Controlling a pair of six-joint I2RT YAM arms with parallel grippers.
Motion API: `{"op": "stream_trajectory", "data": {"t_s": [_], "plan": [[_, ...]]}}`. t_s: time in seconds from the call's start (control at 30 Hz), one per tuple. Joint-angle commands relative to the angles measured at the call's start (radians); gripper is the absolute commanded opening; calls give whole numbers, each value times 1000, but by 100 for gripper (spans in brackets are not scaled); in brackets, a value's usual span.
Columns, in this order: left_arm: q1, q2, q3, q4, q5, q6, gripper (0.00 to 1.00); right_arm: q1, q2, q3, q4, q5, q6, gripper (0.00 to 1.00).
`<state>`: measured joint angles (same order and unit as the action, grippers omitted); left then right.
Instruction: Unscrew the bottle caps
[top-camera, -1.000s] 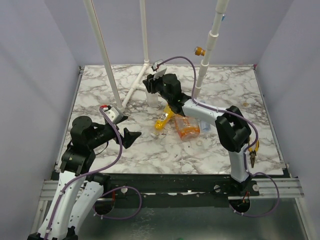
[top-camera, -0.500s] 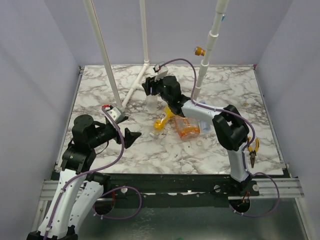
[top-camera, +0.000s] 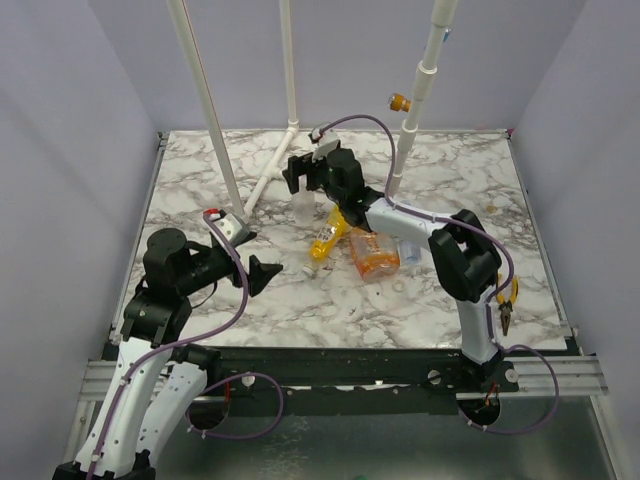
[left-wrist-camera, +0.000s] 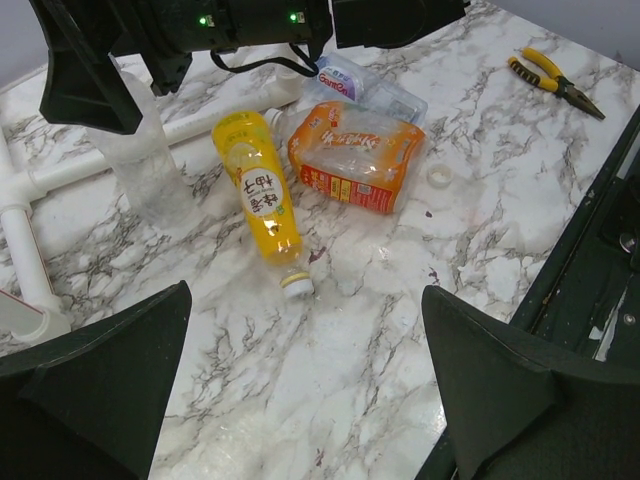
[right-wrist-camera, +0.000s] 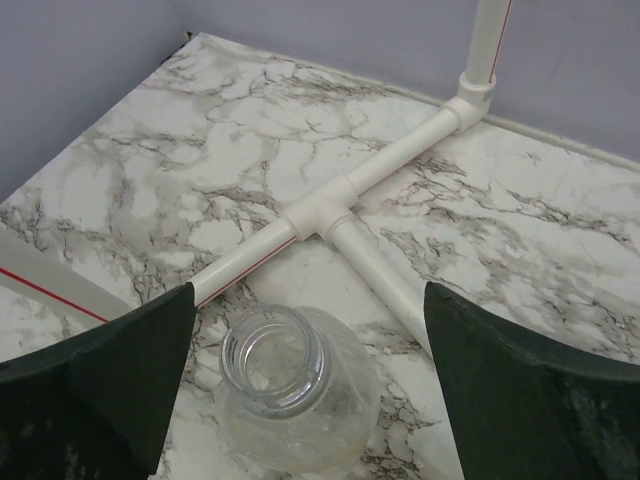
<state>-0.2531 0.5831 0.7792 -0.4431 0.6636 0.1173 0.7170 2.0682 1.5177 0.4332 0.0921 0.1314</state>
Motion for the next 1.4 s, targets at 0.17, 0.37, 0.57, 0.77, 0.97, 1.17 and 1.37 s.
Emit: {"op": "stream_trajectory", "data": {"t_s": [0.17,0.37,0.57,0.77,0.97,1.17,1.37], "plan": [[-3,24,42,-2,20,24,99,1,-229,-64,-198,102,65,100],[-3,38,49,-2,22,39,99,87,-355,-183,-445,199,228,100],[-3,41,59,-1,27,48,99,165,-376,-262,-607,234,374,100],[-3,60,79,-1,56,42,99,164,-331,-272,-630,296,400,100],[-3,65,92,-1,67,34,99,164,-227,-186,-666,348,381,100],[-3,52,91,-2,75,21,99,144,-164,-127,-694,430,350,100],[-3,46,88,-2,75,3,99,114,-137,-139,-657,426,340,100]]}}
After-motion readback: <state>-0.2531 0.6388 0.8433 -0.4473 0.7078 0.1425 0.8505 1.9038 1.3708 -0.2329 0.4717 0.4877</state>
